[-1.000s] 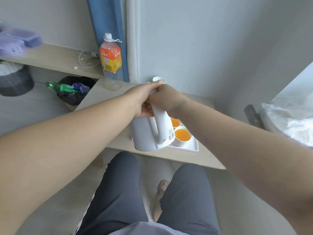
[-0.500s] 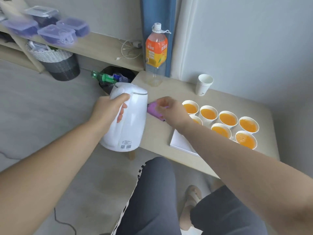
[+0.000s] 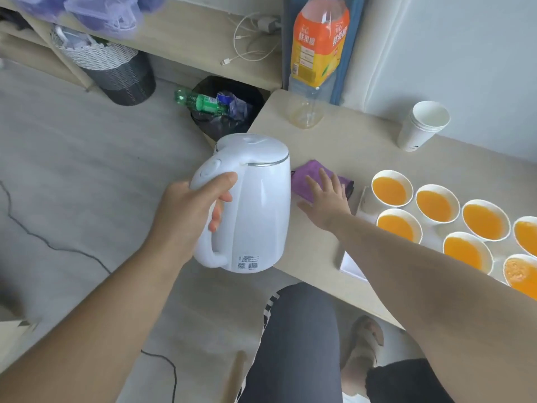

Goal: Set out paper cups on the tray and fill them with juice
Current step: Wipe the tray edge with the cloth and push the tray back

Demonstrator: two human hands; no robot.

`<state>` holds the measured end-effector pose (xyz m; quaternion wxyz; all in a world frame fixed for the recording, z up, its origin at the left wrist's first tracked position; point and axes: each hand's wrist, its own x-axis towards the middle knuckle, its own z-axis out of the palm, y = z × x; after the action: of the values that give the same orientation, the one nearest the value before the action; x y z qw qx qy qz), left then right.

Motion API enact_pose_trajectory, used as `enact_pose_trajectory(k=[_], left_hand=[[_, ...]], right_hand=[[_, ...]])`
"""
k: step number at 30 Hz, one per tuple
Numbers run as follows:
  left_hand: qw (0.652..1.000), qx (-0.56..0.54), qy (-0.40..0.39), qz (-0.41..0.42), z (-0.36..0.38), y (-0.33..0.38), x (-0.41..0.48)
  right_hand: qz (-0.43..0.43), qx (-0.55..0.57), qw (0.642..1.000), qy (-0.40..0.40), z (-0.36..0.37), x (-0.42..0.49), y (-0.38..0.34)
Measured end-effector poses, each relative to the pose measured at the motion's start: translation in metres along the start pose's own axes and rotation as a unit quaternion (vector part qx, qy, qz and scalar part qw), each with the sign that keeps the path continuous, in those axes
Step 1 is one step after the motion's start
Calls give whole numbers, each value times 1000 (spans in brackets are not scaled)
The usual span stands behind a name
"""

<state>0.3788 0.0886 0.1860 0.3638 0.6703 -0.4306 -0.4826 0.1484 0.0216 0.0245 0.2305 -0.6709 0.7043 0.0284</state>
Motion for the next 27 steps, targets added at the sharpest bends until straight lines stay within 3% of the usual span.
enact_pose_trajectory(k=[5, 13, 15, 16, 18, 21, 23, 27], left_hand=[[1000, -5, -18, -2, 6, -2, 20], [999, -23, -35, -1, 23, 0, 30], [999, -29, -40, 4, 24, 2, 28], [999, -31, -44, 8, 23, 2, 27], [998, -36, -53, 18, 20, 4, 23], [996, -45, -68, 34, 14, 7, 18], [994, -55, -82, 44, 12, 11, 14], [989, -88, -106, 58, 8, 17, -2]], right_hand=[[-4, -45, 998, -39, 17, 20, 15], [-5, -105, 994, 3, -5, 27, 14], [19, -49, 999, 12, -13, 20, 14], [41, 35, 999, 12, -14, 14, 14], [87, 288, 954, 11, -18, -7, 13], [108, 577, 808, 39, -33, -54, 3], [59, 652, 752, 75, -49, -83, -6], [-9, 694, 711, 112, -75, -128, -27]])
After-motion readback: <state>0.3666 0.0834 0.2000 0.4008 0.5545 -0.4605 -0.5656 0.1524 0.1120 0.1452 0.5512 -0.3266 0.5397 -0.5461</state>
